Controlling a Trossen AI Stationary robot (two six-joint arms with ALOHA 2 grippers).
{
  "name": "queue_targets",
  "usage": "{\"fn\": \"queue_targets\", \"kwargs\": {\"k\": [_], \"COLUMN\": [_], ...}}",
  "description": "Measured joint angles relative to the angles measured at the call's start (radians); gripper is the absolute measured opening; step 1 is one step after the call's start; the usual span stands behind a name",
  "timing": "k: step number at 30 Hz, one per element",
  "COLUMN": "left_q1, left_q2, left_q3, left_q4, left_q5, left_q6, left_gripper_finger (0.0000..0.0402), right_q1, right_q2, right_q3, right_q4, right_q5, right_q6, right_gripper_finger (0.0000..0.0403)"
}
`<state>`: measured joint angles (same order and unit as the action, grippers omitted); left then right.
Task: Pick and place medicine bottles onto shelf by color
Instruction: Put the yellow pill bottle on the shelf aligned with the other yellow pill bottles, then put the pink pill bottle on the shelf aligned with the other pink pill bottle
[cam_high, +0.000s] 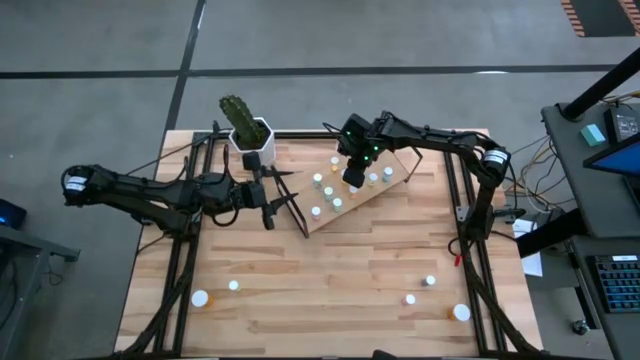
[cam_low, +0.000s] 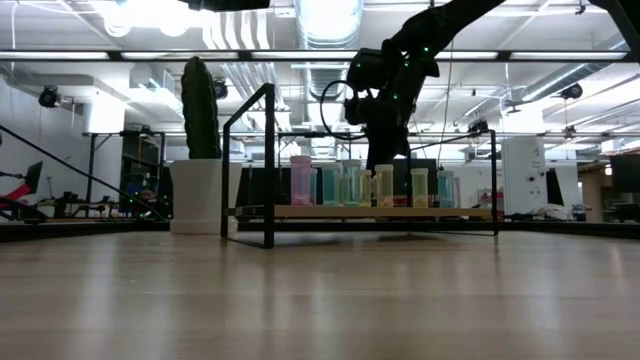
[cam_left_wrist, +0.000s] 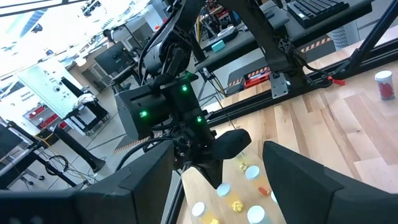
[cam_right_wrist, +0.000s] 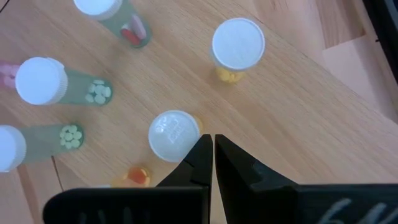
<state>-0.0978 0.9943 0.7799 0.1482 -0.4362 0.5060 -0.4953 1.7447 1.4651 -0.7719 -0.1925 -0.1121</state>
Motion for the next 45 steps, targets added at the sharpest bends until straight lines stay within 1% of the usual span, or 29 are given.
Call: {"fn": "queue_targets", "kwargs": {"k": [5, 10, 15, 20, 23, 26, 33, 35, 37, 42, 45], "left_q1": [0.0, 0.0, 0.0, -0.001, -0.001, -0.004, -0.017, -0.022, -0.026, -0.029, -0.029], "left_q2": [0.0, 0.0, 0.0, 0.0, 0.0, 0.0, 0.0, 0.0, 0.0, 0.0, 0.007], "left_q3": [0.0, 0.0, 0.0, 0.0, 0.0, 0.002, 0.002, 0.002, 0.002, 0.002, 0.002], "left_q4": [0.0, 0.001, 0.003, 0.028, 0.028, 0.032, 0.061, 0.069, 0.075, 0.086, 0.118], "left_q5": [0.0, 0.0, 0.0, 0.007, 0.014, 0.016, 0.033, 0.057, 0.084, 0.097, 0.097], "left_q6": [0.0, 0.0, 0.0, -0.003, -0.028, -0.036, -0.058, -0.08, -0.108, -0.204, -0.257], "left_gripper_finger": [0.0231, 0.0231, 0.0231, 0.0231, 0.0231, 0.0231, 0.0231, 0.0231, 0.0231, 0.0231, 0.0231], "right_q1": [0.0, 0.009, 0.087, 0.243, 0.367, 0.497, 0.768, 0.837, 0.901, 1.043, 1.113], "right_q2": [-0.012, -0.073, -0.179, -0.288, -0.345, -0.386, -0.452, -0.477, -0.501, -0.568, -0.601], "right_q3": [0.001, 0.012, 0.011, 0.004, 0.003, 0.003, -0.044, -0.083, -0.134, -0.301, -0.412], "right_q4": [-0.003, -0.01, -0.059, -0.112, -0.141, -0.173, -0.176, -0.172, -0.171, -0.096, 0.0], "right_q5": [0.016, 0.021, 0.02, 0.02, 0.019, 0.021, 0.13, 0.188, 0.219, 0.243, 0.246], "right_q6": [0.004, 0.016, 0.072, 0.213, 0.293, 0.332, 0.419, 0.453, 0.509, 0.667, 0.748], "right_gripper_finger": [0.0009, 0.0009, 0.0009, 0.0009, 0.0009, 0.0009, 0.0009, 0.0009, 0.0009, 0.0009, 0.0009]}}
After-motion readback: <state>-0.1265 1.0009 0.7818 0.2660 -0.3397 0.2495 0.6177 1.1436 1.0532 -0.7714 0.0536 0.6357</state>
